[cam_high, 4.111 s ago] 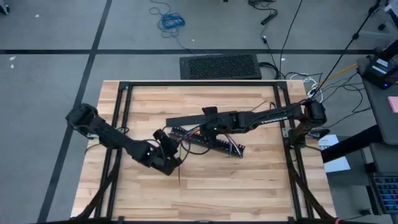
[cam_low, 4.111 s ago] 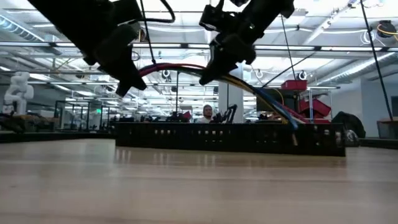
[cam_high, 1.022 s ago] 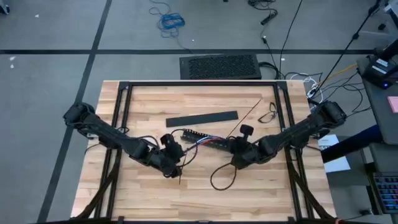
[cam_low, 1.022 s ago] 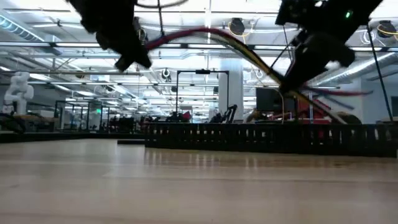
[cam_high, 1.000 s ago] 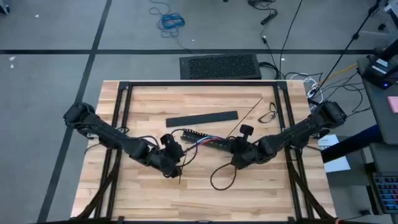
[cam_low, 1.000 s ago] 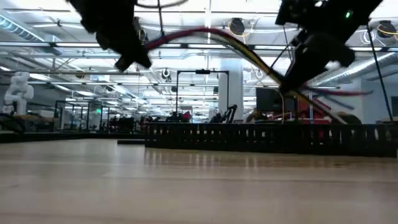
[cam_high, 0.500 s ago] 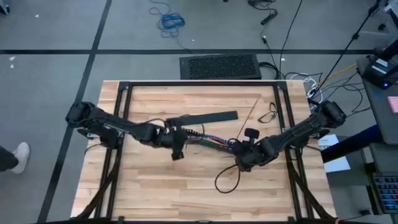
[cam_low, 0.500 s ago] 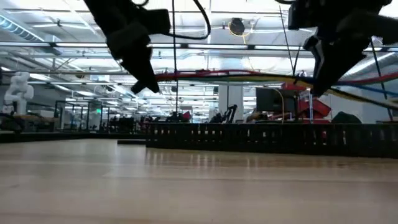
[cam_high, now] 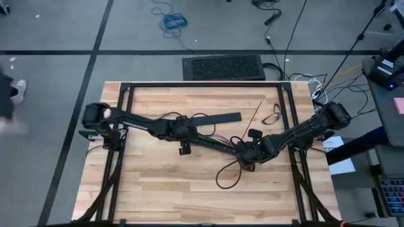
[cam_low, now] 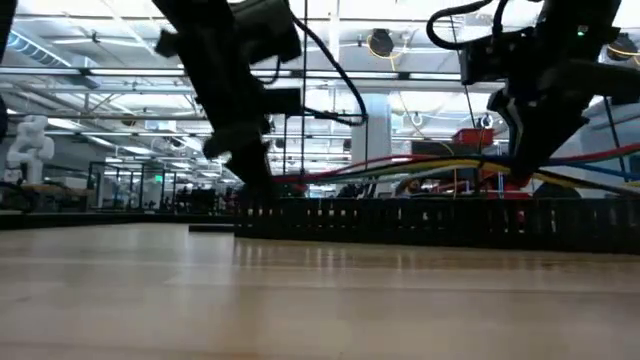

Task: Ziptie cables
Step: Put the zip tied cables into the black cable duct

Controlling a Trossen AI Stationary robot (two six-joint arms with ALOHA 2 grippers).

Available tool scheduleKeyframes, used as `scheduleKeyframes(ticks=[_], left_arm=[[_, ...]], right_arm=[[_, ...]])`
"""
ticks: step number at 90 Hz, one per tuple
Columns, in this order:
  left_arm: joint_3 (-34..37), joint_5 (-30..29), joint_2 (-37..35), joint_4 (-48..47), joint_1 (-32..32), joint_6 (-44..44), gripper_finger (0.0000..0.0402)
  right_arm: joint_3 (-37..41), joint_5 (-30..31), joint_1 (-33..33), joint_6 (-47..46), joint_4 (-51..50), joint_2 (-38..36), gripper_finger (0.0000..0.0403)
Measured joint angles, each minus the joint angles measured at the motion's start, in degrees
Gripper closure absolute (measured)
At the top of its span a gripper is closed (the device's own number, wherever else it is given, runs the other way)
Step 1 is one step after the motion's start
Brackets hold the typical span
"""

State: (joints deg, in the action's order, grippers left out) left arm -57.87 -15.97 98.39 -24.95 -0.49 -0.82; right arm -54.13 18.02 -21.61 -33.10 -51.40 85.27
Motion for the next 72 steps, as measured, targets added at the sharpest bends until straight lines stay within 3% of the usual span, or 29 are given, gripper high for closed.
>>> scheduleKeyframes(ticks=[14, 49, 72], left_arm=[[0.0, 0.7, 2.8, 0.4, -0.1, 1.0, 0.0362], [-1.5, 2.2, 1.0, -5.4, -5.6, 5.1, 0.0362], [-2.3, 1.9, 1.0, -6.8, -6.6, 5.3, 0.0362]], right_arm=[[0.0, -1.9, 0.4, 1.6, 0.9, 1.3, 0.0391], [0.0, -2.3, 2.9, 8.8, 1.5, 4.3, 0.0391], [-2.9, 6.9, 3.6, 14.7, -4.3, 4.1, 0.0391]])
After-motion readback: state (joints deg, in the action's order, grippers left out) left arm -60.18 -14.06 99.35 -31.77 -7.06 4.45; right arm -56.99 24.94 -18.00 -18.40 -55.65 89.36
